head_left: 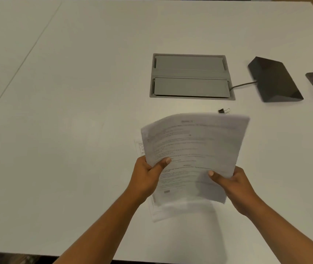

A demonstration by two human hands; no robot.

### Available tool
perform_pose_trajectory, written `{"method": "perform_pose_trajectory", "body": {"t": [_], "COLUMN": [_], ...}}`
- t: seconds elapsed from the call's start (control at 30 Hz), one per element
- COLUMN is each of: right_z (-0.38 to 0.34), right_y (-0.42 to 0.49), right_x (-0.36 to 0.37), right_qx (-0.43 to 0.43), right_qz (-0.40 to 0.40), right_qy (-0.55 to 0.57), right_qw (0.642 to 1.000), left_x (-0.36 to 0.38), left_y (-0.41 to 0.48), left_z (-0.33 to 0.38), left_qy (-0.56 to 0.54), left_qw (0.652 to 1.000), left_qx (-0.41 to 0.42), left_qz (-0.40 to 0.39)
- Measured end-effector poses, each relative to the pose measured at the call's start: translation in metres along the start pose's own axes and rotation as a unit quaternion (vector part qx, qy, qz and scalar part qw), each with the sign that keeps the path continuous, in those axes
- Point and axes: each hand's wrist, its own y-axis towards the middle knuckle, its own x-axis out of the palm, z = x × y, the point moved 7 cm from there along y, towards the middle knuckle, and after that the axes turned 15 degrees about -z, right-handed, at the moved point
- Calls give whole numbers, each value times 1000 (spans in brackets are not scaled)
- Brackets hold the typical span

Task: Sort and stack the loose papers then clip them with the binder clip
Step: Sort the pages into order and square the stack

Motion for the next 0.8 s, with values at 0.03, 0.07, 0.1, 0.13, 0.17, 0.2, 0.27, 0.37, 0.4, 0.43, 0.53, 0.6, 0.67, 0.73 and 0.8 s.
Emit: {"method": "perform_pose_trajectory", "body": {"t": [0.03, 0.07, 0.1, 0.13, 0.17, 0.2, 0.27, 0.37, 0.4, 0.43, 0.53, 0.6, 0.67, 0.73, 0.8], "right_z": [-1, -2, -3, -2, -1, 2, 9, 20, 23, 26, 34, 38, 40, 42, 44], "right_y": [-3, -6, -9, -11, -14, -16, -23, -35, -39, -42, -50, -54, -55, -55, -55], "right_x": [-2, -4, -7, -11, -15, -21, -32, -48, -53, -57, -64, -62, -59, -57, -56], "right_qx": [6, 9, 11, 13, 17, 23, 31, 36, 37, 38, 42, 49, 50, 52, 53], "right_qz": [-8, -14, -14, -10, -2, 10, 36, 75, 85, 94, 114, 114, 114, 117, 125], "right_qy": [-14, -25, -31, -37, -43, -44, -35, 15, 36, 58, 104, 112, 108, 100, 90], "right_qw": [1000, 1000, 999, 999, 999, 999, 998, 996, 995, 993, 987, 986, 986, 987, 987], "left_x": [-1, -3, -4, -4, -4, -4, -5, -14, -17, -21, -28, -25, -18, -14, -12], "left_y": [0, 0, 0, 0, 1, 2, 5, 6, 4, 1, -11, -13, -12, -12, -9], "left_z": [2, 4, 4, 4, 3, 2, -6, -31, -41, -51, -78, -93, -104, -110, -113], "left_qy": [-20, -37, -49, -57, -61, -56, -31, -1, 30, 79, 233, 304, 394, 455, 456], "left_qw": [1000, 999, 999, 998, 998, 998, 999, 995, 991, 983, 935, 907, 865, 828, 825], "left_qx": [2, 2, 2, 1, 1, 0, -12, -68, -90, -113, -193, -231, -267, -291, -295], "left_qz": [3, 8, 13, 17, 19, 20, 28, 73, 95, 121, 183, 179, 157, 149, 157]}}
